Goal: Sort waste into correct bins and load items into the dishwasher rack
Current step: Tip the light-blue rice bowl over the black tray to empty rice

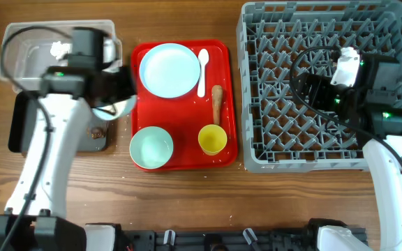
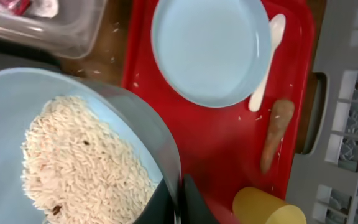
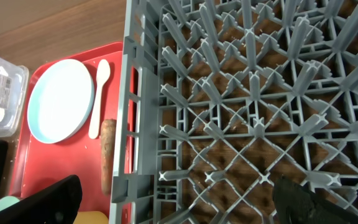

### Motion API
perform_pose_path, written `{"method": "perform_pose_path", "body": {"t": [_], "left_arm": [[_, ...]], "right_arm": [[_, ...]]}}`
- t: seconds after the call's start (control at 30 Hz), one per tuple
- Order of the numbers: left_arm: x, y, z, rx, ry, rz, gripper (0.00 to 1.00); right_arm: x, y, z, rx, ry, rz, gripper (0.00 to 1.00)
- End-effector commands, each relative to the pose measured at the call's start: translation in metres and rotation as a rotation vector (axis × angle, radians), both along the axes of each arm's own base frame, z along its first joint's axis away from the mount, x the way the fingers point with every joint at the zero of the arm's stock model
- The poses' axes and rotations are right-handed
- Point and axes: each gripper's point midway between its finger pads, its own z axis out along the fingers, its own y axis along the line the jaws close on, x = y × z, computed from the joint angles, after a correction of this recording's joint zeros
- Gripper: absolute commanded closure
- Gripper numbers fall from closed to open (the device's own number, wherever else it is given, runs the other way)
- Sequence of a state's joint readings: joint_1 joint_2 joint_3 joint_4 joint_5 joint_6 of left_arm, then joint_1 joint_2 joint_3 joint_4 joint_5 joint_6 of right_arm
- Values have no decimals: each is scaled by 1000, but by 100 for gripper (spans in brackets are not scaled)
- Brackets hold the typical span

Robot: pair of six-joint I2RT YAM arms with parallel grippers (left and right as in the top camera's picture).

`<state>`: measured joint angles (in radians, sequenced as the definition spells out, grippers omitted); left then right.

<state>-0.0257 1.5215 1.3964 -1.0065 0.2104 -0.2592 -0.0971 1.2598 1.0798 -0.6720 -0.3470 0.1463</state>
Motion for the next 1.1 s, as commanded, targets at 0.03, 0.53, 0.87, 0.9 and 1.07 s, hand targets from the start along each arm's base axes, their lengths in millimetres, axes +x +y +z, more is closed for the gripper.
{"method": "perform_pose_path", "body": {"t": [0.03, 0.53, 0.87, 0.9, 1.07], "left_arm": [[5, 31, 0, -151, -17, -39, 96], [16, 105, -25, -663, -151, -44, 96], [16, 136, -39, -838, -173, 72, 96], [15, 142, -38, -851, -184, 87, 96], [14, 160, -27, -936, -255, 134, 96]], "right_arm": [[5, -2, 4, 0, -4, -16, 0], [5, -2, 4, 1, -3, -16, 0], [5, -2, 4, 1, -3, -17, 0], [5, -2, 4, 1, -3, -17, 0], [5, -2, 4, 1, -3, -16, 0]]}}
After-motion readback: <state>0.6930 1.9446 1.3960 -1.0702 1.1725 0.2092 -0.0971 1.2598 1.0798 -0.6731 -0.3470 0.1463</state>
